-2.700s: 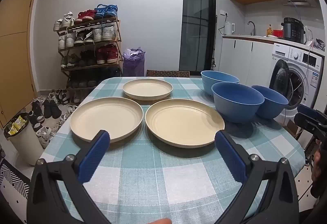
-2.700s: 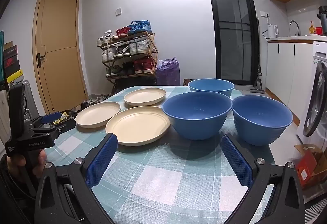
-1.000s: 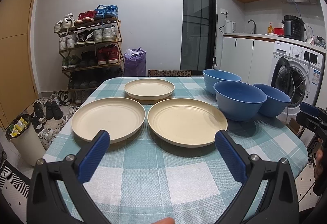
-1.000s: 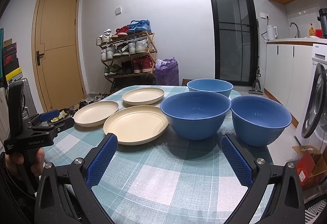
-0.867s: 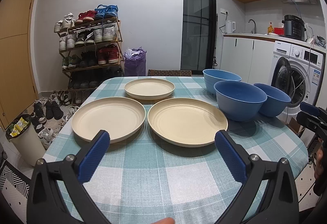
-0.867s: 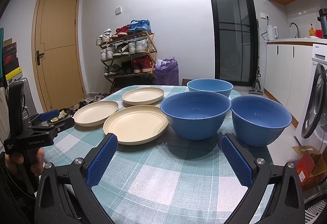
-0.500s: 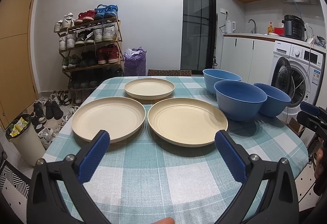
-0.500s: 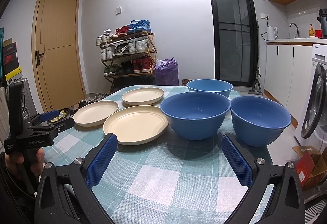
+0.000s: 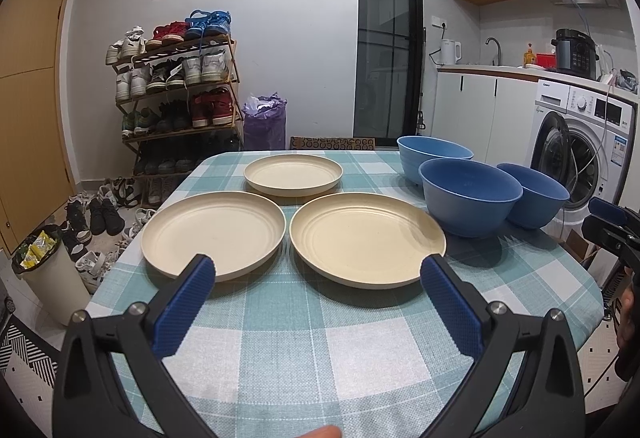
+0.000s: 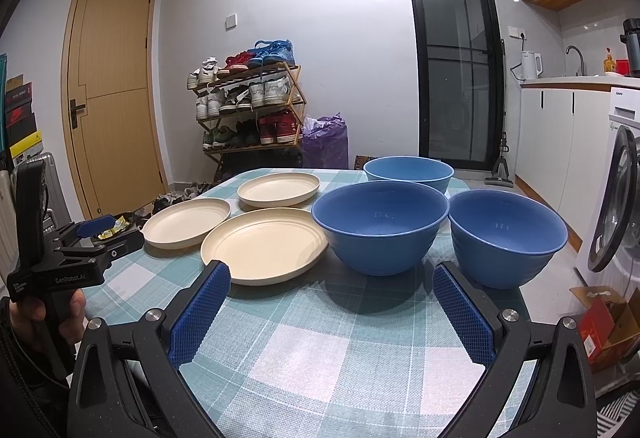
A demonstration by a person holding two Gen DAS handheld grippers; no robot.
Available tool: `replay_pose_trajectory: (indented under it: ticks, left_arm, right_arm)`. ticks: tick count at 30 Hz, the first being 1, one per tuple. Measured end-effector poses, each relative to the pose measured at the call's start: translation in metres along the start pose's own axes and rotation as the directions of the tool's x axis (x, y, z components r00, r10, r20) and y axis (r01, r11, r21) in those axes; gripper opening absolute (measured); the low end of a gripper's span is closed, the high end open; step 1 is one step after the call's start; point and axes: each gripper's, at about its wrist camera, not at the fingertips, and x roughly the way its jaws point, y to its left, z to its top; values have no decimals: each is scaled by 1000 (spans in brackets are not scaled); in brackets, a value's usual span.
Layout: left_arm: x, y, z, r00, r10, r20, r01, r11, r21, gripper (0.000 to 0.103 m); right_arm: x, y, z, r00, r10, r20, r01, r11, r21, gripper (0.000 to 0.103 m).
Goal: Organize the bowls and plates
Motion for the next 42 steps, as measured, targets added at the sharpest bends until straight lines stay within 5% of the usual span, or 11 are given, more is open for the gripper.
replay_pose_trajectory:
  ticks: [26, 42]
  left_arm:
    - [10, 7, 20, 1000, 0, -13, 0, 1000, 3, 103]
    - [27, 31, 65, 999, 22, -37, -23, 1000, -22, 103]
  right_arm:
    - [13, -1, 29, 998, -44, -45, 43, 999, -19, 103]
    - [42, 14, 94, 994, 19, -105, -27, 997, -67, 103]
